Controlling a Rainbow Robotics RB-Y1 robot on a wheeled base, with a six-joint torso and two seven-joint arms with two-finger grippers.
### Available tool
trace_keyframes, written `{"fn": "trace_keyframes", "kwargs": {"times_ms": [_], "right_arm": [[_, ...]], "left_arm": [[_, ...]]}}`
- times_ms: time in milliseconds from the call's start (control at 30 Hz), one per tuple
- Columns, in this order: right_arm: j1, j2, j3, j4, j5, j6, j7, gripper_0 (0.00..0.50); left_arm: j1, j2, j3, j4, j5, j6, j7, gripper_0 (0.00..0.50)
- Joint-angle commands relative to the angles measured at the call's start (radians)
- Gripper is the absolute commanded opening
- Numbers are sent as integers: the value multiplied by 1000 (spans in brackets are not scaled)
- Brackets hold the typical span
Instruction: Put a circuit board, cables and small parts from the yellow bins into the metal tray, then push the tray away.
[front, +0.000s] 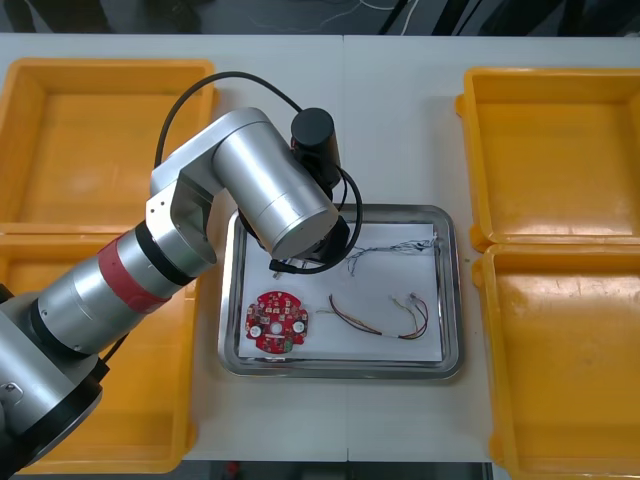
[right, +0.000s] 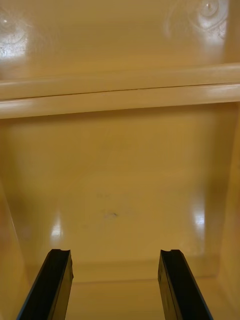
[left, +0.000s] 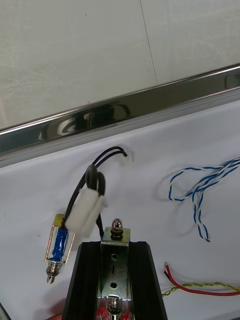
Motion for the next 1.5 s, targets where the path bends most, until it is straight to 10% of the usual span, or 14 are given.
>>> {"fn": "trace_keyframes", "kwargs": {"times_ms": [33,500,733,833,1500], "right_arm": [[16,-29,-44,-18,-14,3,-53,500],[15,-29,-45,-18,-17,3,-55,500],[15,-29,-47,-20,-19,3,-58,500],[15,-29,-45,-21,-19,3,-61,500],[6,-31,-45,-24,-24,3,-73,500]], "left_arm": [[-37,-27,-30,9,-13,-28,107,2],[-33,-25,-47,28,-33,-42,121,24],[-33,-25,-47,28,-36,-42,132,405],[-33,-25,-47,28,-42,-42,133,493],[-37,5,62,-55,-15,46,141,500]]}}
